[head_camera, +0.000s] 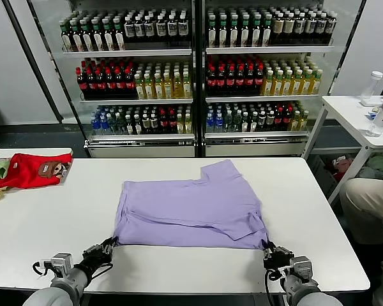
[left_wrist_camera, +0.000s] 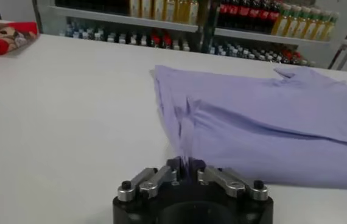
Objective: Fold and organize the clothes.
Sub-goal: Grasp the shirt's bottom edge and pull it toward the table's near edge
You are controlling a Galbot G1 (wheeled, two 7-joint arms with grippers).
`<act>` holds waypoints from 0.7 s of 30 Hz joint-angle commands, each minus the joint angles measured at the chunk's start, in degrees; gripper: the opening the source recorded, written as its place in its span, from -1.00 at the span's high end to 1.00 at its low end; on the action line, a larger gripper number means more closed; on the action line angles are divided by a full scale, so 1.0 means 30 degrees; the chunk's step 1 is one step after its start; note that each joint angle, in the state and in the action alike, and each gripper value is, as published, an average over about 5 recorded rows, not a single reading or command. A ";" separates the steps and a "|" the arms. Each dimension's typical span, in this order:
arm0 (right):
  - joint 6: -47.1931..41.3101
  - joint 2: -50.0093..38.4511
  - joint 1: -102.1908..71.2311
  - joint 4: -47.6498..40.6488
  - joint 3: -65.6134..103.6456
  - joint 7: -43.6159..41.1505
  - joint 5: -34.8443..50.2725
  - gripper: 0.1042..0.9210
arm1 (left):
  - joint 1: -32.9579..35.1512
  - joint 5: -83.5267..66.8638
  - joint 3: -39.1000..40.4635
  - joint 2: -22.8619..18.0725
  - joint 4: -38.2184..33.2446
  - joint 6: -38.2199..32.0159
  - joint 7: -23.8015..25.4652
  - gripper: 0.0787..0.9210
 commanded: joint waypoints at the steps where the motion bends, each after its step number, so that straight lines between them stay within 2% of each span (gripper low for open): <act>1: 0.0000 -0.0205 -0.2316 0.2212 0.1540 0.0017 0.0165 0.95 | 0.2425 -0.0392 -0.1254 0.0348 -0.3540 0.0155 -0.0141 0.97; 6: 0.0116 -0.0216 -0.4850 0.3526 0.2899 -0.0039 0.0202 0.95 | 0.4028 -0.0545 -0.2568 0.0844 -0.4343 0.0029 -0.0005 0.99; 13: 0.0223 0.0624 -0.6080 0.3819 0.2149 -0.0042 -0.0898 0.89 | 0.3495 0.0123 -0.2444 0.0820 -0.3031 0.0081 0.0187 0.98; 17: 0.0319 0.0573 -0.5554 0.4290 0.2514 -0.0048 -0.0809 0.64 | 0.3522 0.0320 -0.3146 0.0964 -0.3336 0.0124 0.0162 0.86; 21: 0.0318 0.0077 -0.3912 0.4895 0.3497 -0.0034 -0.0169 0.35 | 0.3045 0.0238 -0.4055 0.1123 -0.4275 0.0081 0.0048 0.59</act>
